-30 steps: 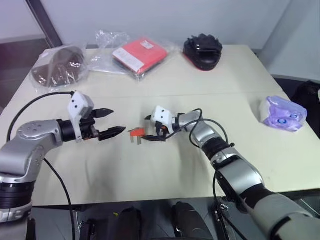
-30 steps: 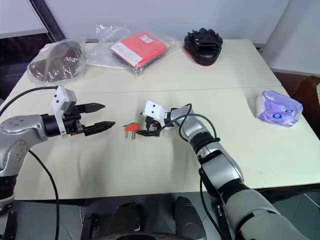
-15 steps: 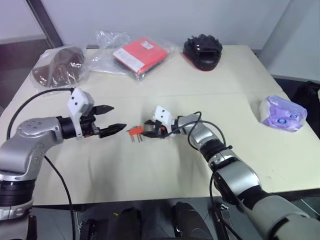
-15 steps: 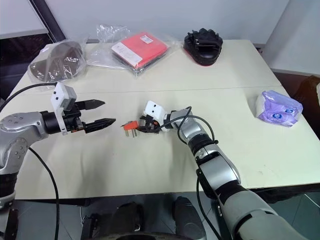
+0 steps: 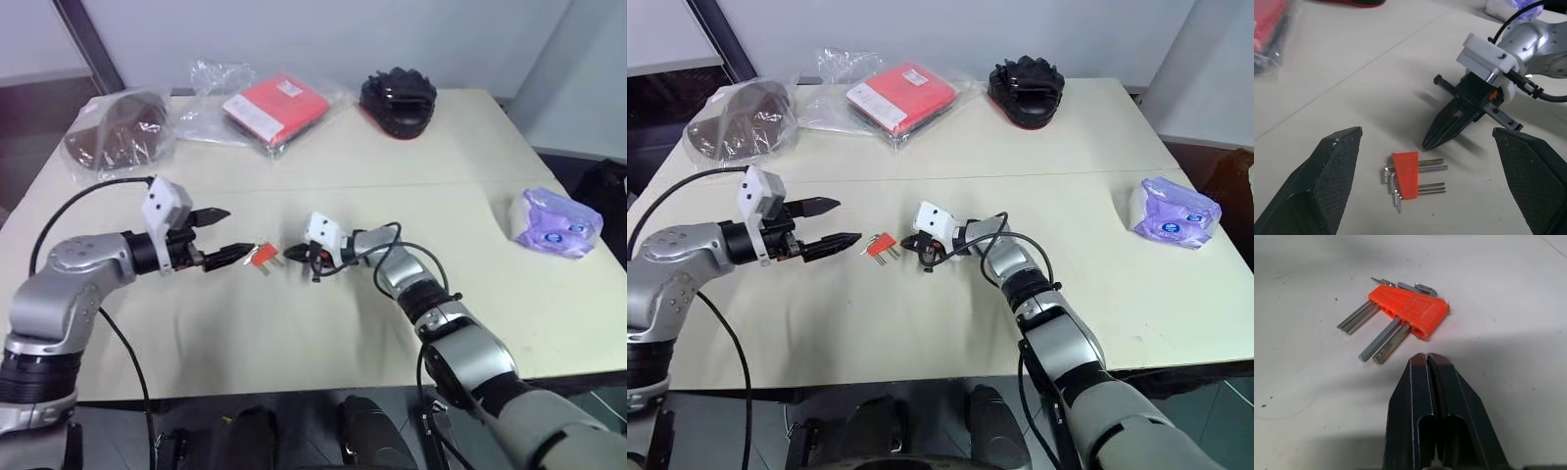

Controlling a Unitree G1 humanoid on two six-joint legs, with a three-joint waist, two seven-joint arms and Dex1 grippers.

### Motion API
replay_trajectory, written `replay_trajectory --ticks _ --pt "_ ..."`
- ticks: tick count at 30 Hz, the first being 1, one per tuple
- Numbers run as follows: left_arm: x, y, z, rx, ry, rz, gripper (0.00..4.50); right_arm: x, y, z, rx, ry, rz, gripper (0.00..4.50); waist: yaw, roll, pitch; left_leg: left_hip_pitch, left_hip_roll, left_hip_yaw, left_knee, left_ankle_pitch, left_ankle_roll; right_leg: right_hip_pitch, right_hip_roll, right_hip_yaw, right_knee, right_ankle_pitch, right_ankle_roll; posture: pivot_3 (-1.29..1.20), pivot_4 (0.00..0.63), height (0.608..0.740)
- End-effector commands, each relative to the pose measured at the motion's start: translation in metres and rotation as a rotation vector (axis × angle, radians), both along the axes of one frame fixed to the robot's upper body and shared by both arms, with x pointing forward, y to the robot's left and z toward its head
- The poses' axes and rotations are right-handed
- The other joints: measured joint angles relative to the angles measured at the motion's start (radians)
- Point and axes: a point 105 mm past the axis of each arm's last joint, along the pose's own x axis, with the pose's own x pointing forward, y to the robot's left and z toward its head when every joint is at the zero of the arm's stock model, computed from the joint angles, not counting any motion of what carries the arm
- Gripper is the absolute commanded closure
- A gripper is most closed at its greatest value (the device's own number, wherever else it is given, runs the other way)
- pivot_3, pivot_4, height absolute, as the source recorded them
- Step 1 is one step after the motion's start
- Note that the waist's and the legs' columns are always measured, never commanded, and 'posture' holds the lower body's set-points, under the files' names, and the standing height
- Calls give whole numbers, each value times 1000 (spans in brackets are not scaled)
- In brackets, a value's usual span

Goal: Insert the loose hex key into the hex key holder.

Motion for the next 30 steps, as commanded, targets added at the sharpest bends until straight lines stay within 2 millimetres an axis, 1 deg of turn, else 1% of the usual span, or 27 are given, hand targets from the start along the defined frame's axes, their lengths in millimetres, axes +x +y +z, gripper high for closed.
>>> replay_trajectory --ticks 1,4,6,7,8,11,12,15,20,22,26,30 --pt "2 -2 11 2 -54 -7 0 -15 3 -15 -24 70 35 4437 -1 0 0 0 0 0 0 0 0 0 0 0 0 0 0 0 150 740" --pt "3 -2 12 4 -56 -9 0 -22 16 -12 17 89 47 4437 -3 0 0 0 0 0 0 0 0 0 0 0 0 0 0 0 150 740" --pt "3 -2 13 5 -56 -9 0 -24 19 -11 28 94 42 3925 -6 0 0 0 1 0 0 0 0 0 1 0 0 0 0 0 150 740" --pt "3 -1 13 6 -56 -9 0 -23 20 -10 28 83 37 3620 -5 0 0 0 1 0 0 0 0 -1 2 0 0 0 0 0 150 740" --pt "3 -1 14 7 -56 -10 0 -23 20 -9 28 68 30 3176 -5 0 0 1 1 0 0 0 0 -1 2 0 1 0 0 0 150 740" --pt "2 -1 14 11 -54 -12 0 -20 19 -3 28 31 18 1661 -4 0 0 1 1 0 0 0 0 -1 2 0 1 0 0 0 150 740" --pt "2 -1 14 12 -54 -12 0 -17 18 -1 33 17 8 1221 -3 0 0 1 1 0 0 0 0 -1 2 0 1 0 0 0 150 740" --pt "2 -1 14 13 -54 -14 0 -10 16 5 43 6 -22 1221 -4 0 0 1 1 0 0 0 0 -1 2 0 1 0 0 0 150 740" --pt "2 -2 15 14 -56 -18 0 -2 17 6 49 11 -43 1221 -4 0 0 1 1 0 0 0 0 -1 2 0 1 0 0 0 150 740" --pt "2 -2 16 15 -55 -18 0 1 14 6 18 -1 -37 1221 -4 0 0 1 1 0 0 0 0 -1 2 0 1 0 0 0 150 740" --pt "2 -1 16 20 -54 -18 0 -2 7 13 -9 33 27 1221 -1 0 0 0 1 0 0 0 0 -1 1 0 1 0 0 0 150 740" --pt "2 -1 17 22 -55 -18 0 -5 0 15 -38 52 64 1221 -1 0 0 0 0 0 0 0 0 -1 0 0 1 0 0 0 150 740"
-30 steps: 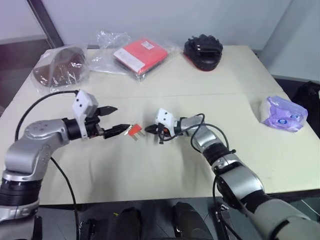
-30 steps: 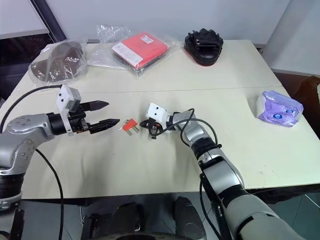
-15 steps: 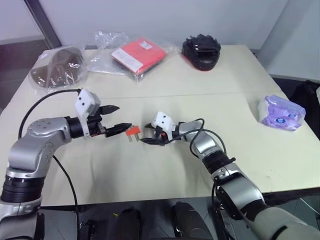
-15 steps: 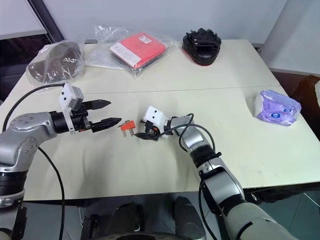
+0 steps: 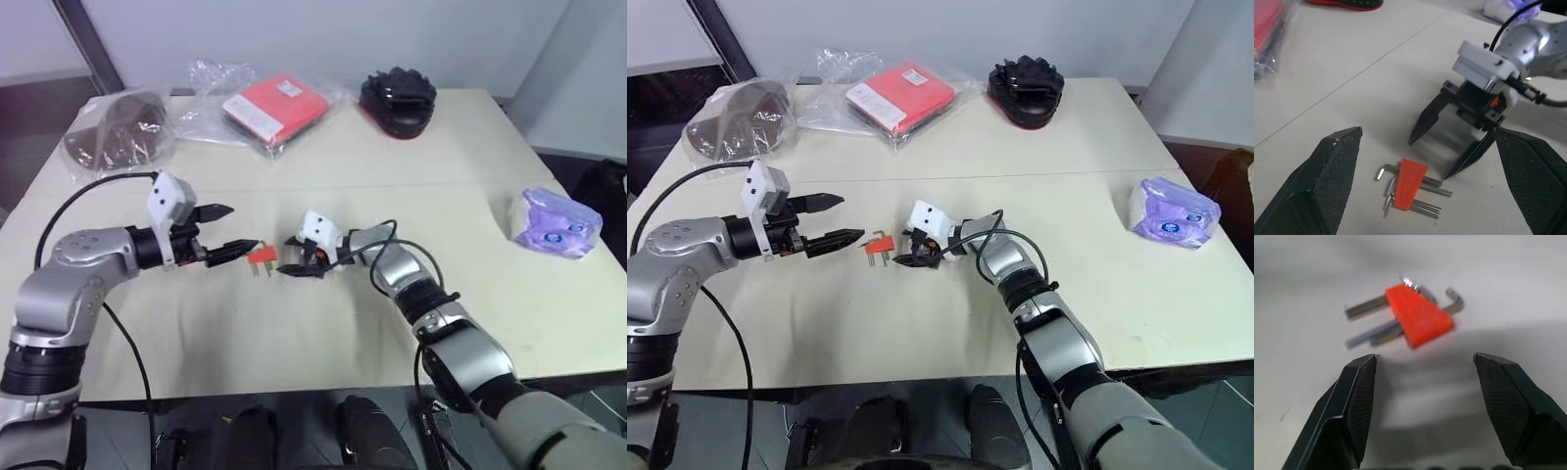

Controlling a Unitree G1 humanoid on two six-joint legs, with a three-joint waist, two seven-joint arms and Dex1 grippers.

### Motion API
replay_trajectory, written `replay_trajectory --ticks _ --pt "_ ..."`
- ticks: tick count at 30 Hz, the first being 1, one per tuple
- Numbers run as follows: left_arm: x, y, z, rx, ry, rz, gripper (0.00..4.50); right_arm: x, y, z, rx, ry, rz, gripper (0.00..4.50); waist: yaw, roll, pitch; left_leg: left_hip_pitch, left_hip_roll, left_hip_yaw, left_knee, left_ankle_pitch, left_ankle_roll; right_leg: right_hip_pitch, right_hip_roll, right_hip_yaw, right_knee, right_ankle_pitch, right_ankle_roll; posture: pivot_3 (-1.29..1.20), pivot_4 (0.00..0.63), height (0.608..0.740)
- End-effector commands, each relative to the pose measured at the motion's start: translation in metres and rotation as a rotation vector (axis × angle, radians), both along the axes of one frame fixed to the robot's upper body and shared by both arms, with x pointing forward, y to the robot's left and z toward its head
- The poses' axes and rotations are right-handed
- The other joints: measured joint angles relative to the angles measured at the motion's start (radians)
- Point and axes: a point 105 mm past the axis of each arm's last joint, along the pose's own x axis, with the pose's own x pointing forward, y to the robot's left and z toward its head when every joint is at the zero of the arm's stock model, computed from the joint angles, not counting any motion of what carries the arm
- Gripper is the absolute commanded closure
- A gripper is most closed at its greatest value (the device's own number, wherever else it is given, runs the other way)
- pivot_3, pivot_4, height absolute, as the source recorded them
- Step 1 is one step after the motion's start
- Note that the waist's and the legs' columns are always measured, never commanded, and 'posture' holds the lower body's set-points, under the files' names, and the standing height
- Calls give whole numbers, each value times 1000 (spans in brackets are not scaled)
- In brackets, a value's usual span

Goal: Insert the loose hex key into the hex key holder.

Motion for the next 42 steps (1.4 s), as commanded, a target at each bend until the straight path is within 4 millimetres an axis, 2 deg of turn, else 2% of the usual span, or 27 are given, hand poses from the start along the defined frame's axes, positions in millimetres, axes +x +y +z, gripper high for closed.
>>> replay_trajectory --ticks 1,6,14,26,37,42 --pt "-1 0 10 14 -41 -12 0 -3 0 9 -11 -13 47 1221 -1 0 0 0 0 0 0 0 0 0 0 0 0 0 0 0 150 740" --pt "1 -2 12 17 -43 -19 0 11 4 14 24 -62 -33 1221 -3 0 0 0 0 0 0 0 0 0 1 0 0 0 0 0 150 740" --pt "1 0 14 28 -41 -24 0 16 12 7 38 -82 -67 1221 -4 0 0 0 1 0 0 0 0 -1 1 0 0 0 0 0 150 740" --pt "4 10 17 48 -44 1 0 12 36 2 79 -34 -63 1221 -7 0 0 0 1 0 0 0 0 -1 2 0 1 0 0 0 150 740" --pt "4 11 17 52 -48 11 0 -4 53 -13 61 2 6 1221 -7 0 0 0 1 0 -1 0 0 -1 2 0 1 0 0 0 150 740" --pt "4 11 18 50 -52 16 0 -9 60 -14 58 5 33 1221 -11 0 0 0 1 0 -1 0 0 -1 2 0 1 0 0 0 150 740"
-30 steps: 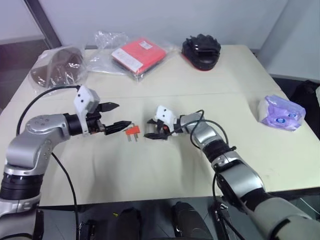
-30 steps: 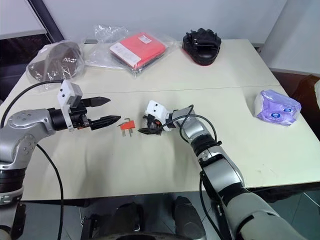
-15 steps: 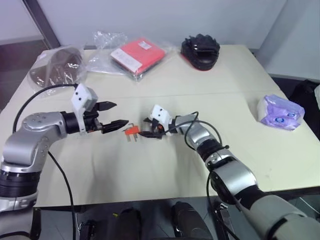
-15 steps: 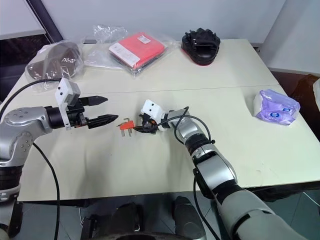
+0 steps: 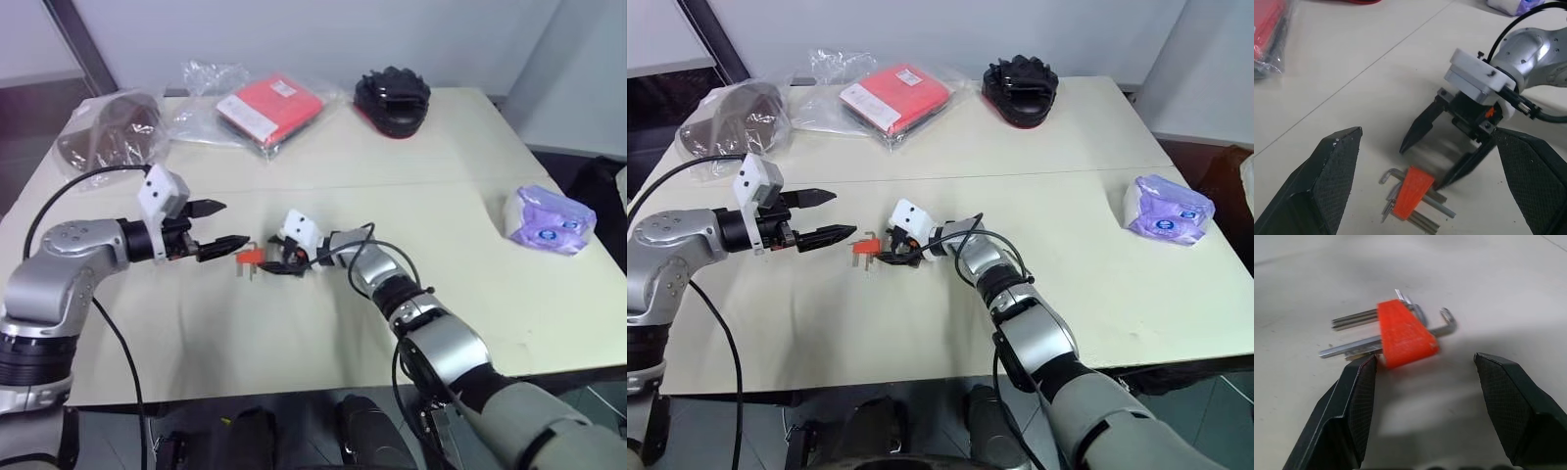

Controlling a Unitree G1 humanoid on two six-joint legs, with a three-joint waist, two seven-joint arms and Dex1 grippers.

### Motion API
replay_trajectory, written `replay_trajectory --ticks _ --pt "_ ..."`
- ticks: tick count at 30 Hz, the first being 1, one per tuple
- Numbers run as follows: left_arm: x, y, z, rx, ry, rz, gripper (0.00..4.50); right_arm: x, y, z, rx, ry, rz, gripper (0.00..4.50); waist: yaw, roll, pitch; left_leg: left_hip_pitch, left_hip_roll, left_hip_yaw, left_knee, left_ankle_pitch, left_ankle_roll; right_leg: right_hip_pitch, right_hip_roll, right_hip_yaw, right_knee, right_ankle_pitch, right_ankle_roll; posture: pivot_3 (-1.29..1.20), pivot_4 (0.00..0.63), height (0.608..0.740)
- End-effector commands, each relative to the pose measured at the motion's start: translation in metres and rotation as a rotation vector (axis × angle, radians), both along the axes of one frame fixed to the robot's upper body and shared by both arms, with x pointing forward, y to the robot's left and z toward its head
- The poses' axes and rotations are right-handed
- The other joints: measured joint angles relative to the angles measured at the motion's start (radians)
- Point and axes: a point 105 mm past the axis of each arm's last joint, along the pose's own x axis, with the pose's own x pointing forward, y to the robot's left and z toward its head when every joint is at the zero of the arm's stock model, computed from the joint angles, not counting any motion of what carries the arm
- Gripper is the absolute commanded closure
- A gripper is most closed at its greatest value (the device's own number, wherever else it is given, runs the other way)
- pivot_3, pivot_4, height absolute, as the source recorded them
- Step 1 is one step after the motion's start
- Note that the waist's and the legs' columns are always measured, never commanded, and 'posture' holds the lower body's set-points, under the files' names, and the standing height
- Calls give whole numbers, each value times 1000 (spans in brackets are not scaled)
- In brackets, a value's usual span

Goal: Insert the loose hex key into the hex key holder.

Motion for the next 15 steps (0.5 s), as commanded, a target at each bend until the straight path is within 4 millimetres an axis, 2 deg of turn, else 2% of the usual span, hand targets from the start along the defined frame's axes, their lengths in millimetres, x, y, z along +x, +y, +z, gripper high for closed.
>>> replay_trajectory --ticks 1,14,15 --pt "-1 2 13 9 -57 5 0 -12 13 -8 -27 16 66 1221 -2 0 0 0 0 0 0 0 0 0 0 0 0 0 0 0 150 740" --pt "-2 2 12 7 -61 15 0 -17 19 -13 -35 27 83 1221 -5 0 0 0 0 0 0 0 0 0 0 0 0 0 0 0 150 740" --pt "-2 2 12 7 -61 17 0 -16 18 -13 -34 27 79 1455 -5 0 0 0 0 0 0 0 0 0 0 0 0 0 0 0 150 740"
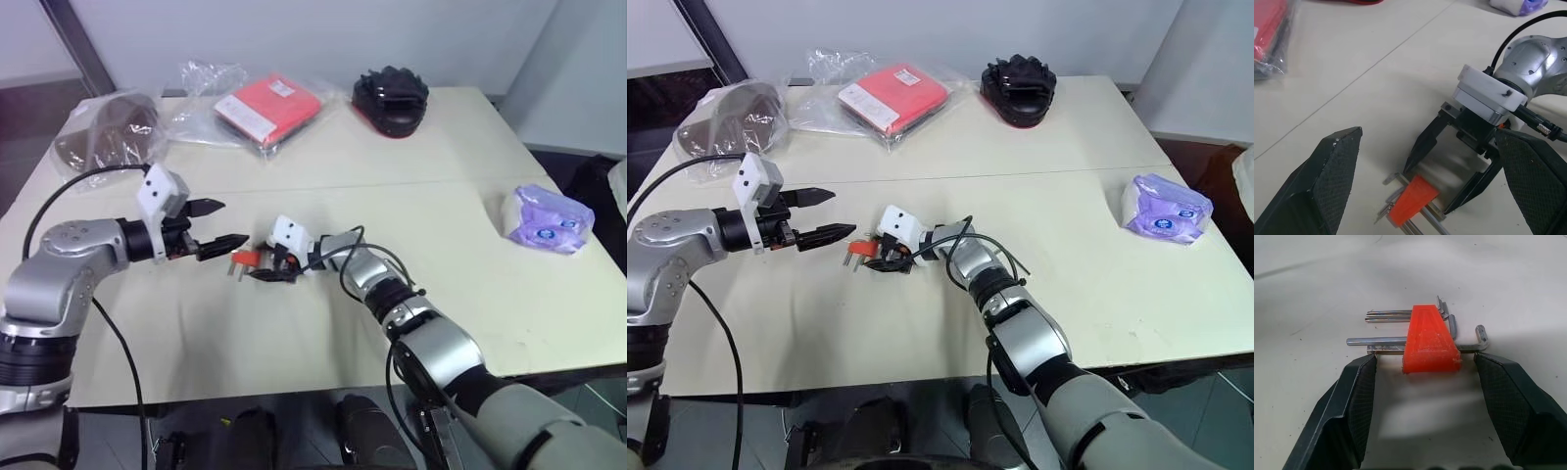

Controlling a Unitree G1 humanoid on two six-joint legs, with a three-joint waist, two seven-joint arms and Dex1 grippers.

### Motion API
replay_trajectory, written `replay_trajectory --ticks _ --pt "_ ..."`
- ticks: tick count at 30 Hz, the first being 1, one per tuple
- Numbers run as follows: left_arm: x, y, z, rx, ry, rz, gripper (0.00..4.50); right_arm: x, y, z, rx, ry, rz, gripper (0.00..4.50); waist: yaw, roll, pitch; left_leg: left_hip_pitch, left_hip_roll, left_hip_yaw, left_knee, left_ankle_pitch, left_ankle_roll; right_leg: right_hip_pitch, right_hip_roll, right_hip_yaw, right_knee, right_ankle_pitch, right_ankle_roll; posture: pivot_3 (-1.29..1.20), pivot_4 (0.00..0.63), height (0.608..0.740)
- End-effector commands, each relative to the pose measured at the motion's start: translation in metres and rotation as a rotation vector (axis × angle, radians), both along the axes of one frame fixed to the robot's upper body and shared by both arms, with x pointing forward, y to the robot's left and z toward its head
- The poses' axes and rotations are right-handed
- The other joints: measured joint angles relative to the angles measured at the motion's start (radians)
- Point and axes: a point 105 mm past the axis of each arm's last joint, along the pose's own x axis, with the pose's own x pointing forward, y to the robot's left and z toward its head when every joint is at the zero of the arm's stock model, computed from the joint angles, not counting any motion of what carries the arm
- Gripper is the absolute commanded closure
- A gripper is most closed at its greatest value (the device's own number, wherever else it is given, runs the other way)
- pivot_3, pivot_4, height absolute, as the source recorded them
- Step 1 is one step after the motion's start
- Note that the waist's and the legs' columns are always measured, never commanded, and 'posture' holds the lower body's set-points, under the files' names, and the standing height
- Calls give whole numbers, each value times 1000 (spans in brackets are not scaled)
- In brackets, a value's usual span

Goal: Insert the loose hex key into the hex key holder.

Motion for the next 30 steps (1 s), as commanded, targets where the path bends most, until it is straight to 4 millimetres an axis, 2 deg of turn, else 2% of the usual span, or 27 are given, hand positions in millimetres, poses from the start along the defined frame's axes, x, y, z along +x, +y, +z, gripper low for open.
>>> replay_trajectory --ticks 1,2,5,10,15,18,23,27,30 --pt "-3 1 12 7 -55 -1 0 -7 5 -11 -30 21 20 1748 -1 0 0 0 0 0 0 0 0 0 0 0 0 0 0 0 150 740" --pt "-3 1 11 7 -55 -1 0 -7 5 -11 -29 17 17 2069 -1 0 0 0 0 0 0 0 0 0 0 0 0 0 0 0 150 740" --pt "-3 0 11 6 -55 -2 0 -7 5 -11 -26 16 16 3480 0 0 0 0 0 0 0 0 0 0 0 0 0 0 0 0 150 740" --pt "-2 -1 10 3 -54 -5 0 -5 5 -8 -18 -5 2 3516 0 0 0 0 0 0 0 0 0 0 0 0 0 0 0 0 150 740" --pt "1 -4 10 -5 -58 -13 0 7 2 14 20 -148 -47 3516 2 0 0 0 0 0 0 0 -1 0 0 0 0 0 0 0 150 740" --pt "6 -14 10 -28 -67 -52 0 21 -16 51 6 -493 -110 3516 15 0 0 -1 0 0 0 1 -1 -1 -1 0 0 0 0 0 150 740" --pt "17 -41 21 -99 -81 -149 0 16 -50 103 -36 -904 -127 3516 34 -1 2 -3 -4 1 2 2 -3 -2 -4 0 -1 0 0 0 150 740" --pt "28 -60 41 -194 -106 -211 0 5 -72 131 -150 -1240 -101 3516 36 -1 2 -3 -4 1 2 2 -3 -2 -2 0 0 0 0 0 150 740" --pt "35 -72 51 -225 -126 -251 0 -5 -82 146 -171 -1373 -90 3516 34 -1 2 -3 -4 1 2 2 -3 -2 -1 0 0 0 0 0 150 740"
